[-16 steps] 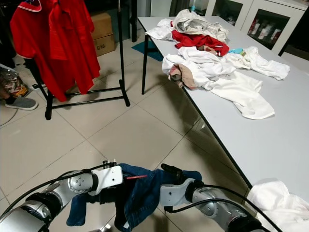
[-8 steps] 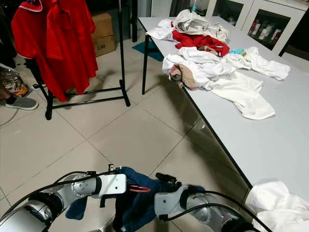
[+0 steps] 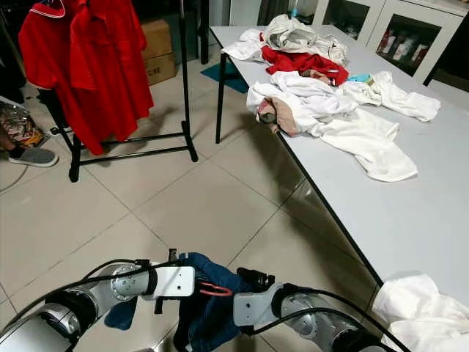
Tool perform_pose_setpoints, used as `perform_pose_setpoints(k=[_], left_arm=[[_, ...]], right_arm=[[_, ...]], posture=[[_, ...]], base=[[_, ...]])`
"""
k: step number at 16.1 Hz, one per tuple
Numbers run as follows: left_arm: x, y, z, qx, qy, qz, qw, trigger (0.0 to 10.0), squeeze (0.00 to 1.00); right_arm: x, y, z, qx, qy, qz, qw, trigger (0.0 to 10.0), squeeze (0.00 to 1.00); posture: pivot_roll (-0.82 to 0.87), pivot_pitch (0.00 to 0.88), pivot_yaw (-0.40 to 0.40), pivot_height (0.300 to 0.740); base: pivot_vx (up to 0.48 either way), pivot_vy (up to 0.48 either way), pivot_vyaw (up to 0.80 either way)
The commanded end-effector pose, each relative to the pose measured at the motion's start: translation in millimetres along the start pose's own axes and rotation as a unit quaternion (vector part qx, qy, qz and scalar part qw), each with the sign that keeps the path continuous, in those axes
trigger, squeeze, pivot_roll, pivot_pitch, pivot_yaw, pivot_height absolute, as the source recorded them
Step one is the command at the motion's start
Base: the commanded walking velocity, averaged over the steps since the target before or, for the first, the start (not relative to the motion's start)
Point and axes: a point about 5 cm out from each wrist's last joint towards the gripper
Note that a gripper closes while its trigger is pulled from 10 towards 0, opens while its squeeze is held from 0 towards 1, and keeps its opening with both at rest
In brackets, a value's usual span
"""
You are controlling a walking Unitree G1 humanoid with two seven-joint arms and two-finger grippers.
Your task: Hang hanger
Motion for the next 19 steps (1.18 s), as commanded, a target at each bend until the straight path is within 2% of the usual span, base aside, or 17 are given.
perform_pose_setpoints(k=[1, 19], left_arm=[[-1.2, 7.8, 9.0, -0.023, 0.011, -0.016, 1.0, 10.0, 0.0], [-0.5, 9.0, 15.3, -0.038, 0.03, -0.015, 0.999, 10.0, 0.0]], right_arm=[[1.1, -4.1, -1.7, -0.009, -0.005, 0.013, 1.0, 0.0, 0.0], [3.5, -8.1, -4.3, -0.021, -0.013, 0.016, 1.0, 0.0, 0.0]], posture=[[-0.07, 0.0, -0.034, 0.74], [-0.07, 0.0, -0.029, 0.74]], base=[[0.0, 0.0, 0.0], [0.0, 0.0, 0.0]])
Point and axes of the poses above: a point about 5 cm out from each wrist's last joint towards the gripper, its own x axis pointing back from the gripper into the wrist, its own y axis along the axis of the wrist's last joint, z = x × y, and after that the axes turned 6 degrees about -x, right-handed
